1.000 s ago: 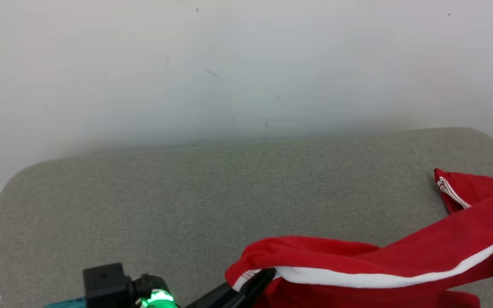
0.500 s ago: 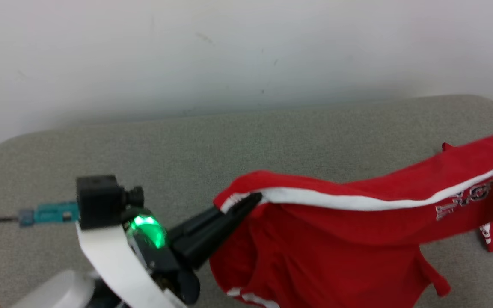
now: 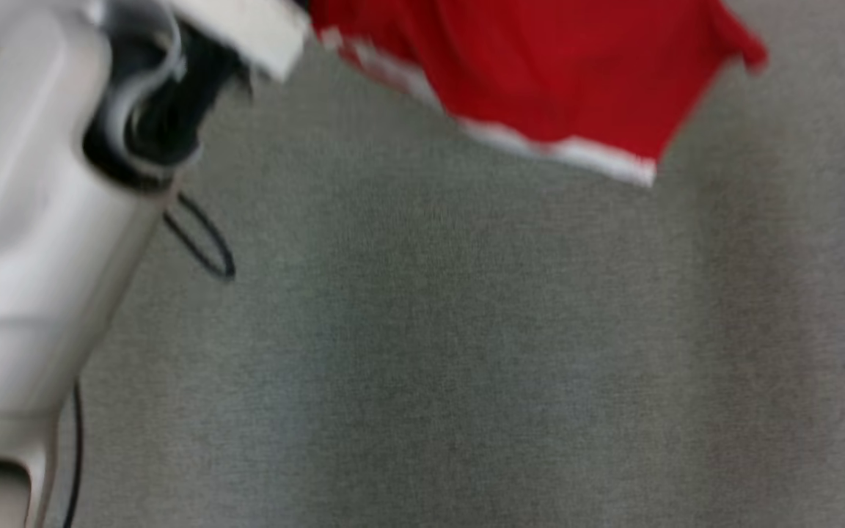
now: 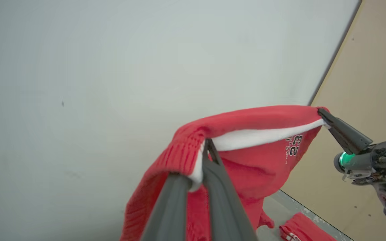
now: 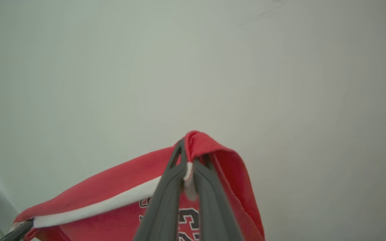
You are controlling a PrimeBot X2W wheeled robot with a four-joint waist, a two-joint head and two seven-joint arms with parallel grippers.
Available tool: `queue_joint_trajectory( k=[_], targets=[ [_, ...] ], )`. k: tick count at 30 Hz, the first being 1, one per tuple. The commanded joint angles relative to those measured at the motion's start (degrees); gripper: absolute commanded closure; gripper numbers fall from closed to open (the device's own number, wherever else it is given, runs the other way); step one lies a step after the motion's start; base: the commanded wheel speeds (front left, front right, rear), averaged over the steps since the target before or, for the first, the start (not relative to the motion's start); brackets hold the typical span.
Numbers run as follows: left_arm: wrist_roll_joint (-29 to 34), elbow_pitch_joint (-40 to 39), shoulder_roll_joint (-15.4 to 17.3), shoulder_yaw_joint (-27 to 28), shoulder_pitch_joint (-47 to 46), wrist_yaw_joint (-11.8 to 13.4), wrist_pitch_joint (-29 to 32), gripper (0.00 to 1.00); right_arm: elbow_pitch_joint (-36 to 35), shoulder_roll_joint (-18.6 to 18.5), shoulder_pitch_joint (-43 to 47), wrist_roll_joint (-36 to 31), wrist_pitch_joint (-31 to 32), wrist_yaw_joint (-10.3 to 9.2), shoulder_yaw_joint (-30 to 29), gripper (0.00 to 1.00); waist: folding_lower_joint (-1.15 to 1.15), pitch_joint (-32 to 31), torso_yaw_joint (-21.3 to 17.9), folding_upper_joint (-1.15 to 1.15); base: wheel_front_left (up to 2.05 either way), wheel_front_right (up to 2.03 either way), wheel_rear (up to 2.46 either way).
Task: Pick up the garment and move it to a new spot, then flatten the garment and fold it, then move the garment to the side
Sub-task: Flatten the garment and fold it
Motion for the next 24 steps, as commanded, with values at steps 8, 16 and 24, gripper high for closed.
queue_joint_trajectory(
  k=[8,16,24],
  targets=[
    [8.29,18.78,-7.24,-0.27,-11.69,-2.67,-14.81,1.0,9.47,4.97,-9.62,-6.98,-6.28,-0.01,-2.12,1.0,-0.02,11.79,-0.52,0.0,0.0,0.0,0.0],
    [8.43,22.6,-10.96,-6.31,3.38,-7.02,-18.8,1.0,6.42,1.97,10.63,0.08,-11.17,0.0,2.13,1.0,-0.02,8.83,0.19,0.0,0.0,0.0,0.0],
    [7.24,13.13,-7.45,-10.66,22.55,-7.11,-18.92,1.0,-1.87,-5.23,36.58,6.05,-11.48,0.0,5.06,1.0,-0.02,2.71,1.57,0.0,0.0,0.0,0.0]
  ],
)
